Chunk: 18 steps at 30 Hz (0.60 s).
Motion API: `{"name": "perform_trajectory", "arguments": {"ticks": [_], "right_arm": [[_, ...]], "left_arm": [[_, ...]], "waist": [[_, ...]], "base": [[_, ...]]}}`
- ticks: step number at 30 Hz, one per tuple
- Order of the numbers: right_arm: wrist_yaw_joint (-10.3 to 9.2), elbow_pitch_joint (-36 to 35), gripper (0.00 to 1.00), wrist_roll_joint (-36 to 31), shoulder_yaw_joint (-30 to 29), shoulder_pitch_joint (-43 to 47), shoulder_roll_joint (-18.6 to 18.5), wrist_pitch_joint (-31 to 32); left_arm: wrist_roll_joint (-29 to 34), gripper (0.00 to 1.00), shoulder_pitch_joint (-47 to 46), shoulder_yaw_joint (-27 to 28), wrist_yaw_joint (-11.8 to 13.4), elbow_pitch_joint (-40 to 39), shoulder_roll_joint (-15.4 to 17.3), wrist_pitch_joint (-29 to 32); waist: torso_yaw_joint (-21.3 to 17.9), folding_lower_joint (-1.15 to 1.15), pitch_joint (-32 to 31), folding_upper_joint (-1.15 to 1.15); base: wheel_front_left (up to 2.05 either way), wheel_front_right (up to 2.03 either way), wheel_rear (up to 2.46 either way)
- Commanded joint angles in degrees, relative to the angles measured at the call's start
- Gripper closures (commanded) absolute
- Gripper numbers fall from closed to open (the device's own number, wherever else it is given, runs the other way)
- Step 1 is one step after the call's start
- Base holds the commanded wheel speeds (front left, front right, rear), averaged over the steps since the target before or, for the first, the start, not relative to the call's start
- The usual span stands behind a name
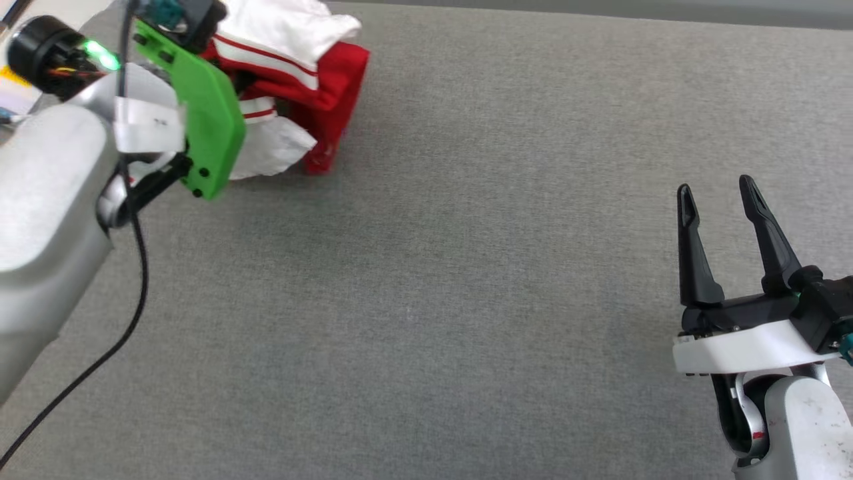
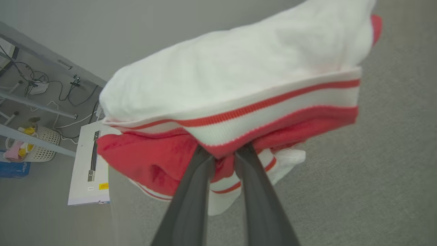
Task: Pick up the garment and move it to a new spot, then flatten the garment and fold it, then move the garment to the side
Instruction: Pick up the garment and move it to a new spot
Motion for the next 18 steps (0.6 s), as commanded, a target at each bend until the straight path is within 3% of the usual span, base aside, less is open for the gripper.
{"name": "perform_trajectory", "arguments": {"ticks": [1,9,18], "right_arm": [[-0.04,-0.1,0.00,0.5,0.0,0.1,0.2,-0.3],[-0.04,-0.5,0.00,0.9,-0.2,-0.8,1.0,-0.3],[-0.04,-1.8,0.00,2.2,-0.9,-3.5,1.1,-0.3]], "left_arm": [[1.5,1.00,-1.4,-1.1,0.3,-1.1,-1.5,-0.3],[3.6,1.00,-4.3,-8.2,0.3,-1.8,-11.2,-2.7],[3.7,1.00,-9.0,-20.5,0.3,7.2,-24.8,-6.9]], "waist": [[-4.0,0.00,-0.7,0.00],[-11.1,0.00,1.8,0.00],[-16.8,0.00,8.3,0.00]], "base": [[0.00,0.00,0.00],[0.00,0.00,0.00],[0.00,0.00,0.00]]}}
